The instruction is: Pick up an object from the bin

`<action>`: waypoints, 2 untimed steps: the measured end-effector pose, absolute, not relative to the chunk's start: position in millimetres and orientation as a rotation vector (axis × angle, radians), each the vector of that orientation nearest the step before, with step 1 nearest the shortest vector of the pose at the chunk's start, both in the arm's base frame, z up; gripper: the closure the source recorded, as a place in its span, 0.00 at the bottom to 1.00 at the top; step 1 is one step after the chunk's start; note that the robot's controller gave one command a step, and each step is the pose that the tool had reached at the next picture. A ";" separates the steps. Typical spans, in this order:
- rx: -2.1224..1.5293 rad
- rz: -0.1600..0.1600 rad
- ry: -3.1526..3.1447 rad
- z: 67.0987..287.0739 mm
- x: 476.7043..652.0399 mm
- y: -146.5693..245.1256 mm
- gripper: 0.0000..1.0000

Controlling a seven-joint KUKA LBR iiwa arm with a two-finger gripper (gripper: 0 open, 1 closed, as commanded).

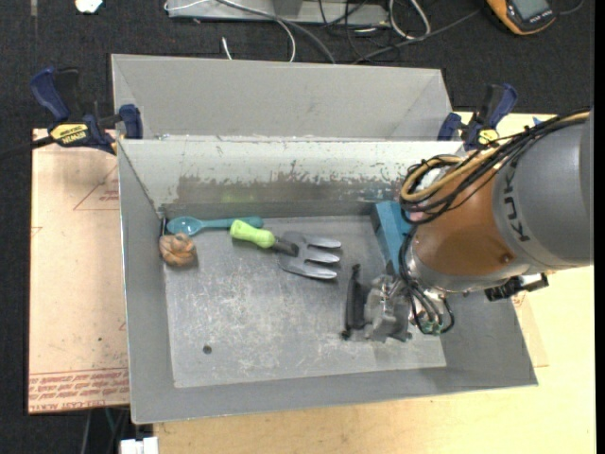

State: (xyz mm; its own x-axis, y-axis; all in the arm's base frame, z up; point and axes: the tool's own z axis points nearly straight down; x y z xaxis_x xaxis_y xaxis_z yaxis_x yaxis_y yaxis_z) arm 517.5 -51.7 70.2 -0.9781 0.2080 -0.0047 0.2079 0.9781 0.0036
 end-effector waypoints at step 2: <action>0.329 0.006 3.127 105.5 514.9 -51.4 1.00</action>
Offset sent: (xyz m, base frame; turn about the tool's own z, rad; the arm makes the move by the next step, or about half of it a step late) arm 0.0000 0.0000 0.1187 0.0000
